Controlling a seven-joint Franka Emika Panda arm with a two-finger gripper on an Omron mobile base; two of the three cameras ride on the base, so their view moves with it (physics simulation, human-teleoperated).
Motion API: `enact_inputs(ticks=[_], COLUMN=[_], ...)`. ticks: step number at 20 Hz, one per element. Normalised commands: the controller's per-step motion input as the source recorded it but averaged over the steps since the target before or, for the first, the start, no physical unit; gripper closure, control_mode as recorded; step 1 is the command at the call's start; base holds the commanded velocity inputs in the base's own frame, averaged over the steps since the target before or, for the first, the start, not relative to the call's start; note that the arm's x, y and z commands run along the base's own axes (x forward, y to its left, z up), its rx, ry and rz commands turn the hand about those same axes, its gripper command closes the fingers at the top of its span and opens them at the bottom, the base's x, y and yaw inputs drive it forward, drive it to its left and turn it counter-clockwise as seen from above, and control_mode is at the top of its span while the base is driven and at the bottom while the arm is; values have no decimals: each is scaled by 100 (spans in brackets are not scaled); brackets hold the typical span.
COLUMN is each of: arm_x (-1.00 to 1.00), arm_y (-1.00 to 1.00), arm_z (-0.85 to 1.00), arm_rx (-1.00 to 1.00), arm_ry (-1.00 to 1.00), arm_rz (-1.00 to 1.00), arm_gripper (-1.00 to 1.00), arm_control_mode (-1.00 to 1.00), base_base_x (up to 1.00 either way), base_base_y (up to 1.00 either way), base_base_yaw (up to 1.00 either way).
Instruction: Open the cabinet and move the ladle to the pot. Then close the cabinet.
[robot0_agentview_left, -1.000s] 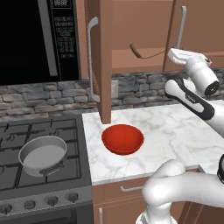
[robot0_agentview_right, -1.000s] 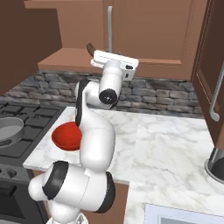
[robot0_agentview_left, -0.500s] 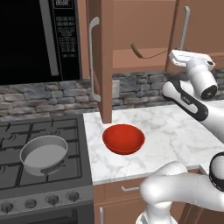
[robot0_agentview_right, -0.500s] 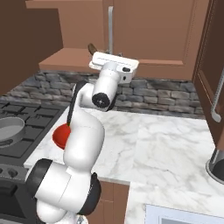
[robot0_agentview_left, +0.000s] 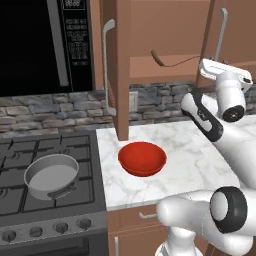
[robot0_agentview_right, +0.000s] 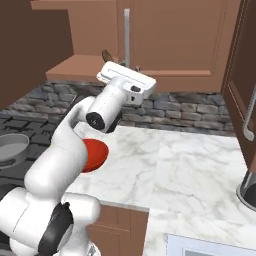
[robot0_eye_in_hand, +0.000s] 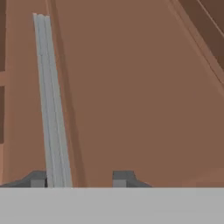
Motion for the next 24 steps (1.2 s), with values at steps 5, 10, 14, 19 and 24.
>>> enact_inputs(ticks=[5, 10, 14, 19, 24], arm_x=[-84, -59, -72, -99, -100], arm_y=[-100, -100, -100, -100, -100], arm_z=[0, 2, 0, 0, 0], arm_rx=[21, 21, 24, 29, 30], arm_ry=[9, 16, 15, 6, 0], arm_rz=[-21, -21, -19, -12, -7], arm_gripper=[100, 100, 100, 100, 100], arm_control_mode=[-100, -100, -100, -100, -100], base_base_x=[0, 0, 0, 0, 0], base_base_y=[0, 0, 0, 0, 0], base_base_yaw=[0, 0, 0, 0, 0])
